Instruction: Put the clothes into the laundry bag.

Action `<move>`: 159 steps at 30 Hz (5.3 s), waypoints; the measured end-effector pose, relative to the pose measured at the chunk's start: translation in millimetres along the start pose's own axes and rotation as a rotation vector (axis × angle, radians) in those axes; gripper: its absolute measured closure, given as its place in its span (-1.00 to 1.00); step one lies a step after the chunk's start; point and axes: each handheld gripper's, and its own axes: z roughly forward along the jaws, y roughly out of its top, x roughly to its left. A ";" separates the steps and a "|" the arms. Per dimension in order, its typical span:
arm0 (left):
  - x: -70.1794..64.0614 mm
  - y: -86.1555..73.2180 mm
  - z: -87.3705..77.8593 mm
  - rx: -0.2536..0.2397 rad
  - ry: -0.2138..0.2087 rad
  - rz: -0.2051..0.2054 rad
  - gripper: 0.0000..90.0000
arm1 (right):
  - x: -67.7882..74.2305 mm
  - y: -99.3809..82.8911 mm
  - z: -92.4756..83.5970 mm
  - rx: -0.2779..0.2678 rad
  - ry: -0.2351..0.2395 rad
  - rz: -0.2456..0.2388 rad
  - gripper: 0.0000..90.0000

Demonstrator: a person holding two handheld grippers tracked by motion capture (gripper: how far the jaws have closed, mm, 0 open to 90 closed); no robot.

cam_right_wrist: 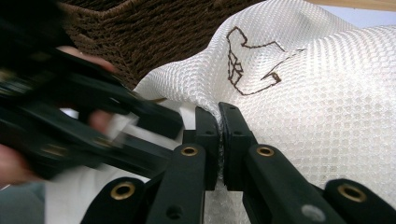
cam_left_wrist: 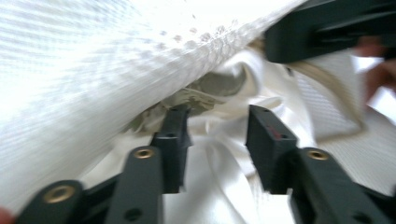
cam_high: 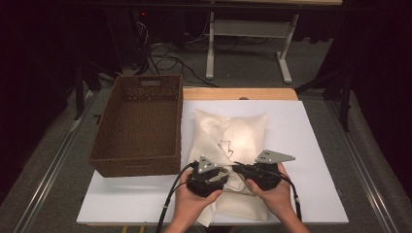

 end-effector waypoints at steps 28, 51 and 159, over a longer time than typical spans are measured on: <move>9.4 -42.2 -28.3 0.186 0.027 0.020 0.96 | 1.4 -0.6 2.6 0.002 0.004 0.003 0.96; -10.9 -5.0 57.5 0.130 0.111 -0.075 0.96 | 5.7 -2.4 5.5 0.010 0.007 -0.008 0.96; -8.6 0.5 83.1 0.031 0.106 -0.055 0.97 | -2.2 -16.8 14.7 0.066 -0.040 0.038 0.96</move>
